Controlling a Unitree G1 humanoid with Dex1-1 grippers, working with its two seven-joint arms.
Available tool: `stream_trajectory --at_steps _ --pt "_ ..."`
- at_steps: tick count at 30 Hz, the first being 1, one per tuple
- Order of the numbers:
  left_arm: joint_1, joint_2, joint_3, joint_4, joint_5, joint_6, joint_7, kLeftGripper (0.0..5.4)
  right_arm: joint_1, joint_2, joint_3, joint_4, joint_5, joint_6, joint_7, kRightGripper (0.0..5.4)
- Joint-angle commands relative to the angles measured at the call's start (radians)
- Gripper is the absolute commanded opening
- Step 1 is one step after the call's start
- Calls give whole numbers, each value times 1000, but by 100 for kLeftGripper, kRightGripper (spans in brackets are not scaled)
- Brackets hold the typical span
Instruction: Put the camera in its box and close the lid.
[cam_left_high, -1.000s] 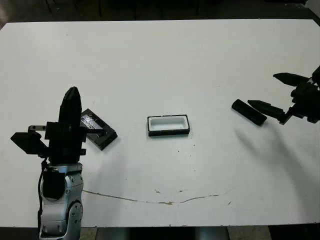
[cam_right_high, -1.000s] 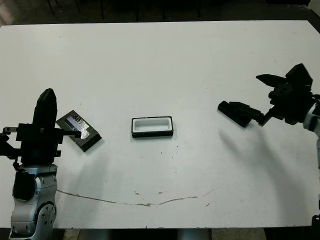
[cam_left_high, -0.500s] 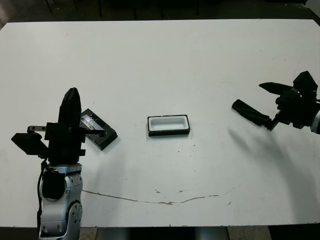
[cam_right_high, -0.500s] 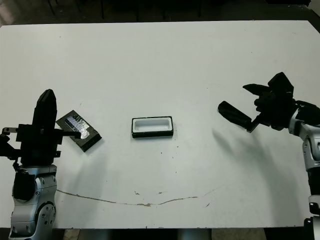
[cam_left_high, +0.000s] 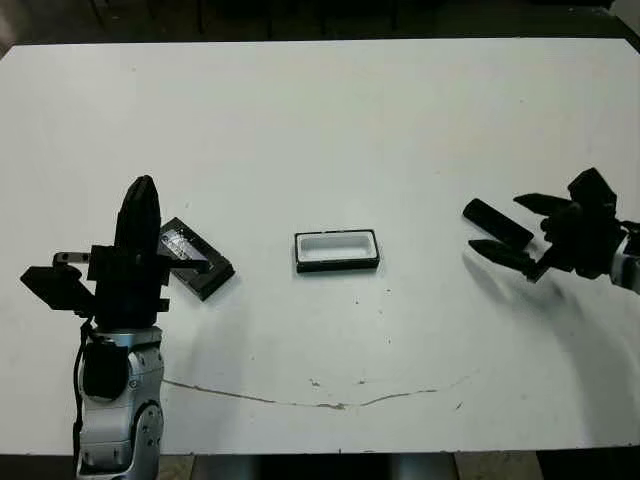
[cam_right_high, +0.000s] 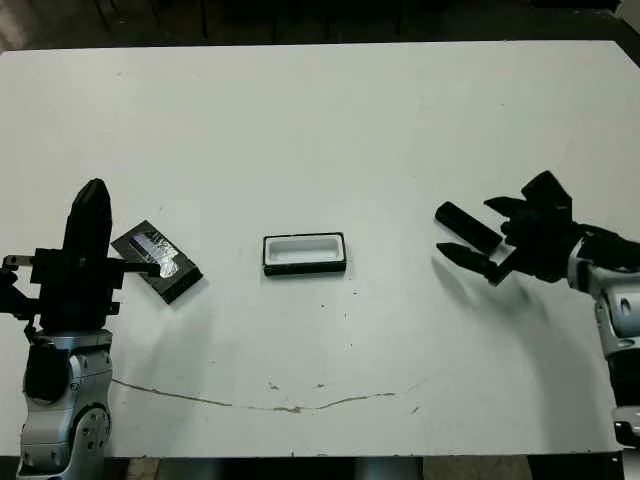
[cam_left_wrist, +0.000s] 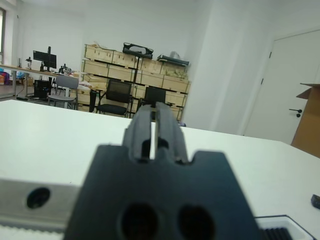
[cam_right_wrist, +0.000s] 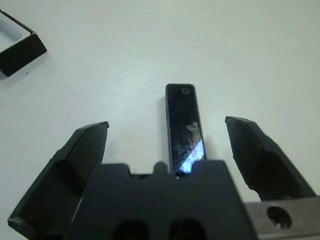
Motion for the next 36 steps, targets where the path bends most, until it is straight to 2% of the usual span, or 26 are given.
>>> stream_trajectory --at_steps 1,4,11,13,20,28,31,36 --pt "14 12 8 13 -4 18 -3 0 33 13 -2 4 -4 11 -12 539" --pt "13 15 10 18 1 9 -7 0 40 13 -3 -13 -5 32 -23 539" --pt "15 19 12 14 -4 12 -11 0 49 19 -4 -10 -2 18 -25 539" --pt "16 17 13 11 -2 16 -8 0 56 24 -9 -26 4 50 -43 539" --pt "18 19 17 11 -6 13 -12 0 71 32 -2 -37 -7 55 -66 539" --pt "24 17 18 3 -13 29 -10 0 96 43 -14 -79 -9 103 -137 539" --pt "27 18 19 4 -14 25 -15 0 115 50 -22 -121 -9 142 -180 539" --pt "26 19 21 8 -15 17 -20 0 135 59 -27 -159 -7 155 -206 475"
